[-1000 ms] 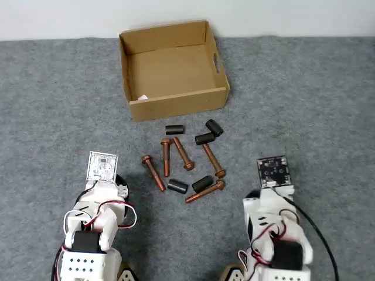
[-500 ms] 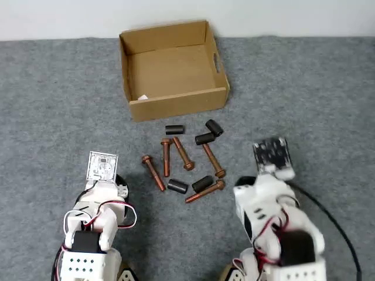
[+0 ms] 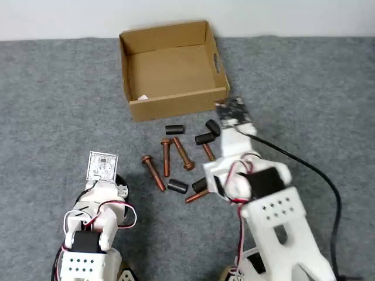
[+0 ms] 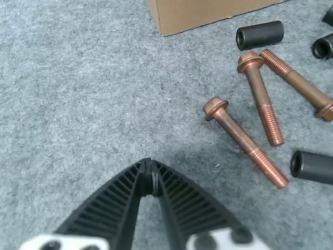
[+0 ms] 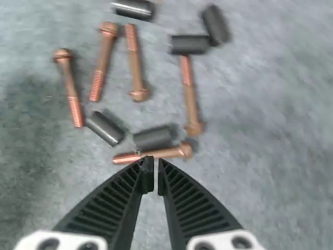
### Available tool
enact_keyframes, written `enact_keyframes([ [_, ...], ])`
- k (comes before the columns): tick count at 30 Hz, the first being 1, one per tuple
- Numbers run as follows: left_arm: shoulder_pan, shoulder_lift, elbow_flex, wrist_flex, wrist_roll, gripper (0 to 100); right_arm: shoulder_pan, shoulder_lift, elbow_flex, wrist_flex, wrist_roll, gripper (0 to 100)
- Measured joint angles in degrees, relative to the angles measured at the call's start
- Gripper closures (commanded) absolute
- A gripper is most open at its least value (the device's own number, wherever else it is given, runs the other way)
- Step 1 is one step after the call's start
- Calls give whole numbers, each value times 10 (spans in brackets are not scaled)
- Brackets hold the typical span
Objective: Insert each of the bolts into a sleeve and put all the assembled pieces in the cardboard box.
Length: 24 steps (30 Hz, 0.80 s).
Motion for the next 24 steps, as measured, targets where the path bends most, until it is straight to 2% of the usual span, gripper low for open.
enact_keyframes([
  [6, 0, 0, 0, 0, 0, 995, -55, 119, -50, -55, 25, 987],
  [12, 0, 0, 0, 0, 0, 995, -59, 231, -125, -61, 32, 983],
  [19, 0, 0, 0, 0, 0, 995, -60, 345, -199, -39, 76, 831],
  [24, 0, 0, 0, 0, 0, 995, -11, 443, -295, -38, 91, 816],
])
